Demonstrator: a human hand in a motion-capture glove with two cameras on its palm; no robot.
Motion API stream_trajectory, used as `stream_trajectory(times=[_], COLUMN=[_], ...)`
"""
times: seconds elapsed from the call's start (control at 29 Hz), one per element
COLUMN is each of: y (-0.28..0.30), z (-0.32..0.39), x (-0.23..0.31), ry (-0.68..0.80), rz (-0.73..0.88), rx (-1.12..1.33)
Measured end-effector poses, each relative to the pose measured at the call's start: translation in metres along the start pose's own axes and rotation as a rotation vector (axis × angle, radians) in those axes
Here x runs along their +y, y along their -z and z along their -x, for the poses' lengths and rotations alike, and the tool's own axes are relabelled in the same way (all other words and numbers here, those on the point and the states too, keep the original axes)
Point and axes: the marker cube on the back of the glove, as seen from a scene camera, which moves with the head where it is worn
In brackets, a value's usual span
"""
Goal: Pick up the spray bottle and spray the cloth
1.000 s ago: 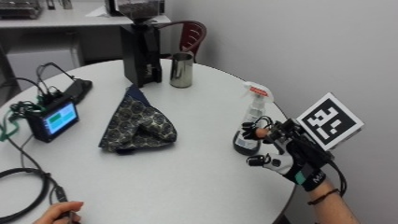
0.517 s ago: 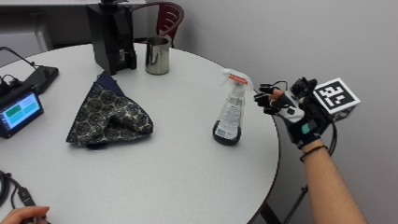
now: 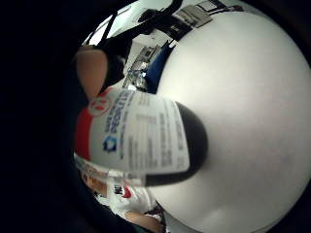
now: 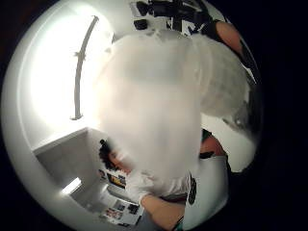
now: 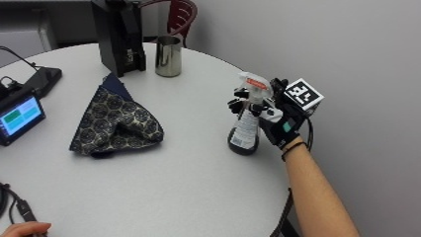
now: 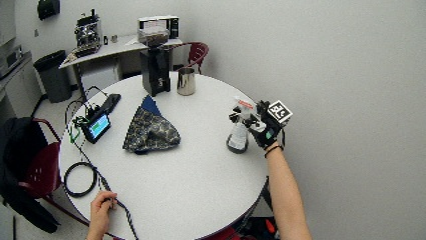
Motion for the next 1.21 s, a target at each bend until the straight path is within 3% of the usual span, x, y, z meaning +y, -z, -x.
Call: stream_trajectory(times=[0.17, 0.45, 0.59, 0.9, 1.21], y=[-0.009, -0.011, -0.009, -0.02, -0.057], z=[-0.009, -0.013, 0.017, 0.095, -0.013], x=[0.001, 0.055, 0.051, -0.005, 0.048], ry=[0.021, -0.03, -0.092, -0.285, -0.548], rz=[-0.007, -0.285, -0.354, -0.226, -0.148], rx=[-0.034, -0.027, 0.062, 0.338, 0.378])
